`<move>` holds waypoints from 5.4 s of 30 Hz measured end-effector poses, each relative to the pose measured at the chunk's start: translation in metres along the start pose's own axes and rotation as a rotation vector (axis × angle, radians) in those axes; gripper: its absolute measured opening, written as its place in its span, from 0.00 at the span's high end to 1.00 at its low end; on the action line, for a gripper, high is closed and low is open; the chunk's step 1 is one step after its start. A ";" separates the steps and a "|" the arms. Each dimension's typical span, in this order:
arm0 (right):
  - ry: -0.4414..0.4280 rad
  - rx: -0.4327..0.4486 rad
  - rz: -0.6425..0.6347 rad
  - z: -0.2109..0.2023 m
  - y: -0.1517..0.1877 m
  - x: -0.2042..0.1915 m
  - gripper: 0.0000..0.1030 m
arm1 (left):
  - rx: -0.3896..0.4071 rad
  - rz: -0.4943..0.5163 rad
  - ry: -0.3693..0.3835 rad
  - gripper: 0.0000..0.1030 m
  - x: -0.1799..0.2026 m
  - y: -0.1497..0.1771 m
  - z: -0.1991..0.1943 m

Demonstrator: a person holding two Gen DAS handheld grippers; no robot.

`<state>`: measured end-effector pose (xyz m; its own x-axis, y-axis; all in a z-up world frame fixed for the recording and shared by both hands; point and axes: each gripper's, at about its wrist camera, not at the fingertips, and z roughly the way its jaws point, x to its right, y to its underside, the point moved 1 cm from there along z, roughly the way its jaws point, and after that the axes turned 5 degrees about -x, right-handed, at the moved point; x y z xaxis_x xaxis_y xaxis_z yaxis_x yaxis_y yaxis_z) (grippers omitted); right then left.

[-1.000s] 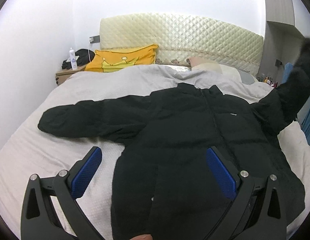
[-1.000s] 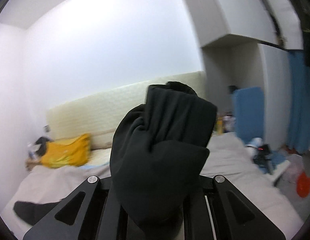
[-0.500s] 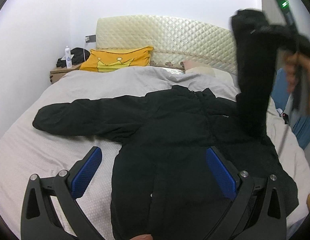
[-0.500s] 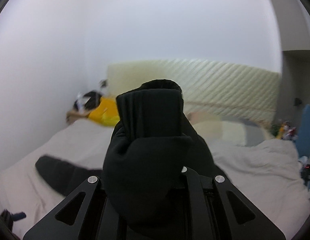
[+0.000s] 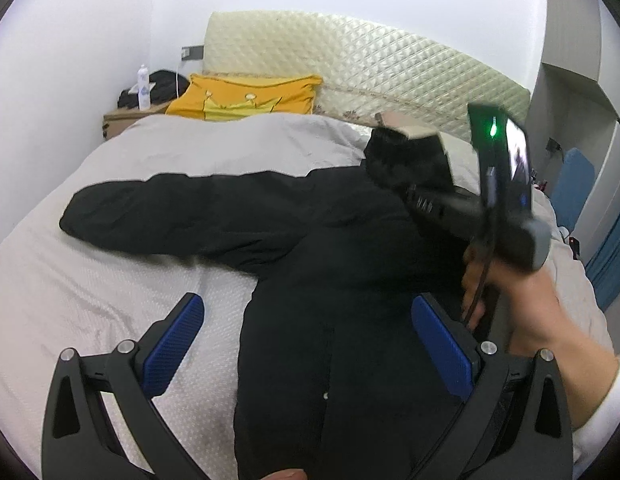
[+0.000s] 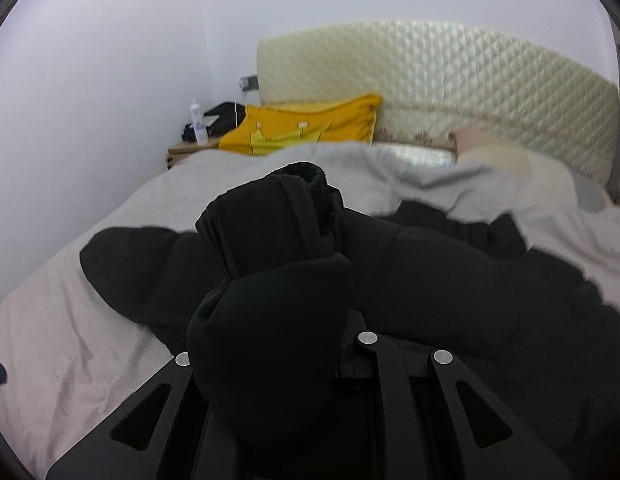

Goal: Fold large clothes

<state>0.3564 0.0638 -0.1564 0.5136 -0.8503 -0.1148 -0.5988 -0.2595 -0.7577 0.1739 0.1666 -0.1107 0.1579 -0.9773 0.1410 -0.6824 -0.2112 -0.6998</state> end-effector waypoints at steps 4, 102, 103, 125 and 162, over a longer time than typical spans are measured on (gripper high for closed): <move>0.009 -0.051 -0.011 0.022 0.014 -0.009 0.89 | -0.010 -0.021 -0.005 0.00 -0.008 -0.001 0.005; 0.223 0.277 0.198 -0.326 0.187 0.130 0.28 | 0.075 0.115 0.097 0.00 0.095 0.024 -0.054; 0.226 0.279 0.197 -0.326 0.188 0.130 0.28 | 0.069 0.131 0.093 0.00 0.092 0.019 -0.050; 0.217 0.207 0.249 -0.289 0.205 0.136 0.25 | -0.030 -0.138 -0.192 0.00 -0.143 -0.083 0.036; 0.352 0.075 0.364 -0.213 0.186 0.141 0.23 | -0.021 -0.859 0.180 0.20 -0.401 -0.063 0.205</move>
<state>0.1867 -0.2016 -0.1764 0.0339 -0.9854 -0.1666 -0.6479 0.1052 -0.7544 0.3000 0.5743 -0.2666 0.5090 -0.4674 0.7228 -0.3931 -0.8733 -0.2879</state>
